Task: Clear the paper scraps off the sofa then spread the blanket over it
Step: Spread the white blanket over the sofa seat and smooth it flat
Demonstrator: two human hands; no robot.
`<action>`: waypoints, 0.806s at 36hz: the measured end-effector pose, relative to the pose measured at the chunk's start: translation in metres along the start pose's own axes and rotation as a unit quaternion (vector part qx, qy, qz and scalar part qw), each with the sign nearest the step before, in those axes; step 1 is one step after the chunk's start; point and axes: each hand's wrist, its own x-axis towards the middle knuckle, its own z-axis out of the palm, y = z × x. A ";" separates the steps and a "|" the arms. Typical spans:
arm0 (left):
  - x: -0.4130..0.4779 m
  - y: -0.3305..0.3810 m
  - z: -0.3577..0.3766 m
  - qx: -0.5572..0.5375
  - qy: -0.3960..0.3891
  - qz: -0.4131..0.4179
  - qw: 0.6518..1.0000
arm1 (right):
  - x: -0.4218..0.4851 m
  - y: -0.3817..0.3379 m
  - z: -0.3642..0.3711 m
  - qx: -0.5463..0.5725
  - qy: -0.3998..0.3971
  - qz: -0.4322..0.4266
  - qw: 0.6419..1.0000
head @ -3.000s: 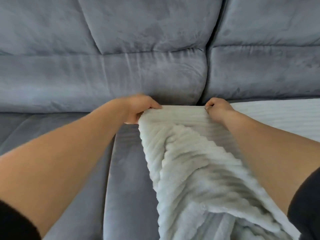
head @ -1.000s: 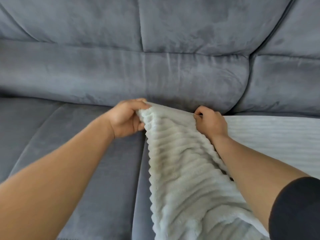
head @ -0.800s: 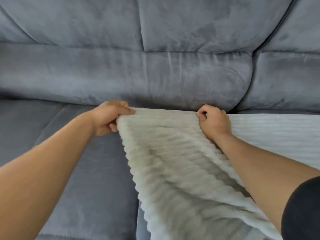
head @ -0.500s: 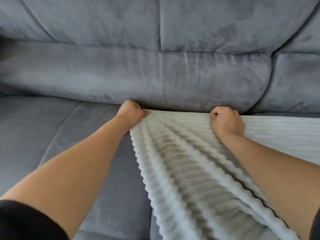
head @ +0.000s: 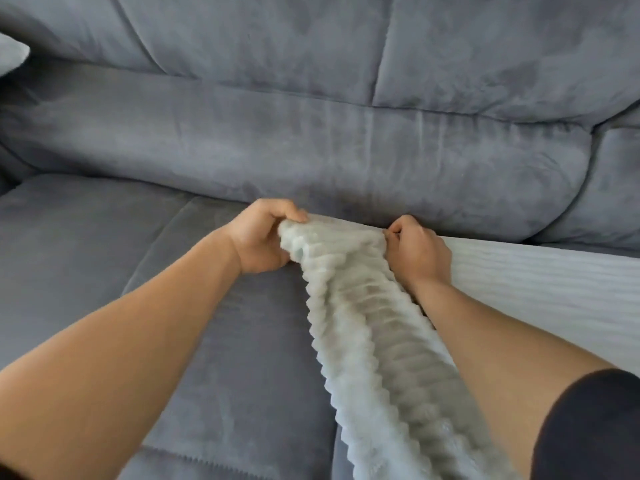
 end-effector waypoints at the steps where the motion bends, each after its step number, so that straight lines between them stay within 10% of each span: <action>1: -0.007 -0.003 -0.003 -0.044 -0.032 0.025 0.998 | 0.000 -0.001 0.000 -0.003 0.000 -0.001 1.000; 8: -0.030 -0.029 -0.019 -0.163 0.039 0.093 0.981 | 0.002 0.000 0.004 -0.026 0.012 -0.013 0.999; 11: -0.028 -0.011 -0.032 0.033 0.225 0.085 0.970 | 0.000 0.003 0.005 -0.030 0.026 -0.009 0.999; 13: -0.021 0.001 -0.040 0.236 0.345 0.101 0.903 | -0.001 0.009 0.005 -0.037 0.032 -0.003 0.999; 18: -0.006 0.018 -0.067 0.467 0.381 0.098 0.792 | 0.000 0.000 0.006 -0.039 0.044 -0.012 0.998; 29: -0.002 -0.002 -0.088 0.355 0.404 0.155 0.828 | 0.010 -0.032 -0.017 -0.270 -0.024 -0.127 0.954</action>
